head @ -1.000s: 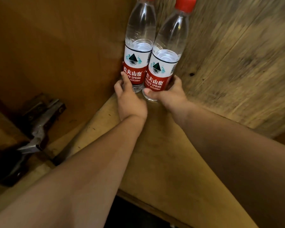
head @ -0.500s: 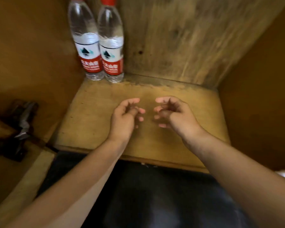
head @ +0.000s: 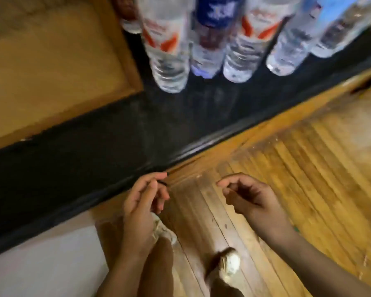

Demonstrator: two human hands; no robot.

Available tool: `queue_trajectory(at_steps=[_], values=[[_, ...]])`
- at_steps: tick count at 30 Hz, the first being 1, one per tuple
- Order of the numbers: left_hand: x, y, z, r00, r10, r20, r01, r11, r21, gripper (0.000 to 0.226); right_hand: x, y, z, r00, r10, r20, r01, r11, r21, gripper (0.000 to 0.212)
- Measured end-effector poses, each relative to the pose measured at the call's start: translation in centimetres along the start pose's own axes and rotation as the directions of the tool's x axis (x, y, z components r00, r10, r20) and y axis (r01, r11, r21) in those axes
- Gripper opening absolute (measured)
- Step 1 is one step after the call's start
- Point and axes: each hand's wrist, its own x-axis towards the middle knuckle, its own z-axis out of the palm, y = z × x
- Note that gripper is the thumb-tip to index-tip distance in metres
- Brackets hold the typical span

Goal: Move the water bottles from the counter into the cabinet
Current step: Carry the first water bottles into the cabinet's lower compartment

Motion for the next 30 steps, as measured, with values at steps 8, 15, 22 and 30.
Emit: queue_trajectory(at_steps=[8, 15, 22, 30], values=[[-7.4, -10.6, 12.2, 0.958, -0.202, 0.202, 0.155, 0.962, 0.225, 0.032, -14.4, 14.8, -10.0, 0.848, 0.292, -0.442, -0.151, 0.933, 0.326, 0.029], [-9.0, -20.8, 21.7, 0.856, -0.370, 0.361, 0.159, 0.853, 0.498, 0.028, -20.6, 27.9, -12.7, 0.591, 0.544, -0.596, -0.253, 0.826, 0.504, 0.027], [-6.4, -32.9, 28.0, 0.703, -0.490, 0.515, -0.017, 0.713, 0.701, 0.027, -19.7, 40.9, -13.5, 0.398, 0.629, -0.668, -0.200, 0.770, 0.605, 0.026], [-1.3, -49.5, 34.1, 0.570, -0.664, 0.485, -0.194, 0.465, 0.864, 0.037, -15.5, 57.3, -14.3, 0.303, 0.771, -0.560, -0.334, 0.636, 0.696, 0.055]])
